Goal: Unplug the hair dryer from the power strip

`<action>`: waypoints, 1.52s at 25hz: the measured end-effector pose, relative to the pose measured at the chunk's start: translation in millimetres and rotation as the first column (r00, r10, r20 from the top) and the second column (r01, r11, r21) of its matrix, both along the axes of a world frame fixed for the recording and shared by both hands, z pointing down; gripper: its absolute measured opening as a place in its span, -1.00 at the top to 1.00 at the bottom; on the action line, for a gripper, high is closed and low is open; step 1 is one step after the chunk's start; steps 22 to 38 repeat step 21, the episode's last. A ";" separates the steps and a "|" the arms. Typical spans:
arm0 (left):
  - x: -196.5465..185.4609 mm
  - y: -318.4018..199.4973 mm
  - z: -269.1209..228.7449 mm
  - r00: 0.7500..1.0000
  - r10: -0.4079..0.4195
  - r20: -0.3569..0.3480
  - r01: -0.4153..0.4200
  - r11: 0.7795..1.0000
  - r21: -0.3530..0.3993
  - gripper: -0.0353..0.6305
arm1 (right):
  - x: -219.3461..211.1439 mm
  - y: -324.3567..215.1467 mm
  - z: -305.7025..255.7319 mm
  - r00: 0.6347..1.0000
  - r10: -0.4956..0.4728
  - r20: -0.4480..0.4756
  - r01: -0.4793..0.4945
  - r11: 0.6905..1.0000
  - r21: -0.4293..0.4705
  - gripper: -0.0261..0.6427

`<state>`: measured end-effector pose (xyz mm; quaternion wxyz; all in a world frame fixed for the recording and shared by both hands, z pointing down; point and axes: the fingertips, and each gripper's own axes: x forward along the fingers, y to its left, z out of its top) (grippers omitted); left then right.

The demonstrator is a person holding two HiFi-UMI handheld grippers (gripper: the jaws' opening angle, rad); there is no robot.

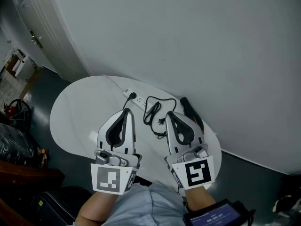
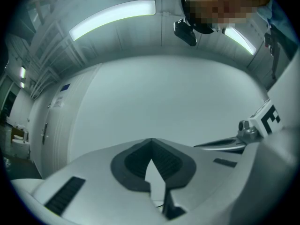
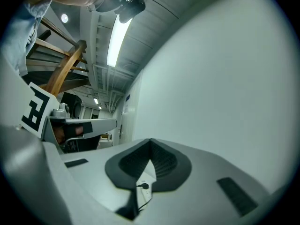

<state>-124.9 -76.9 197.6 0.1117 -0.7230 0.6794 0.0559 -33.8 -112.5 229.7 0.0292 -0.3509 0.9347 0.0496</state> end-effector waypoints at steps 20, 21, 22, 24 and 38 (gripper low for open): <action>-15.5 3.7 1.4 1.000 -0.024 -0.009 0.024 1.000 -0.006 0.90 | -16.9 -0.3 0.4 1.000 -0.028 -0.009 0.028 1.000 0.000 0.92; -15.9 3.3 1.9 1.000 -0.025 -0.010 0.025 1.000 -0.006 0.90 | -17.1 -1.0 0.5 1.000 -0.028 -0.009 0.028 1.000 0.001 0.92; -15.9 3.3 1.9 1.000 -0.025 -0.010 0.025 1.000 -0.006 0.90 | -17.1 -1.0 0.5 1.000 -0.028 -0.009 0.028 1.000 0.001 0.92; -15.9 3.3 1.9 1.000 -0.025 -0.010 0.025 1.000 -0.006 0.90 | -17.1 -1.0 0.5 1.000 -0.028 -0.009 0.028 1.000 0.001 0.92; -15.9 3.3 1.9 1.000 -0.025 -0.010 0.025 1.000 -0.006 0.90 | -17.1 -1.0 0.5 1.000 -0.028 -0.009 0.028 1.000 0.001 0.92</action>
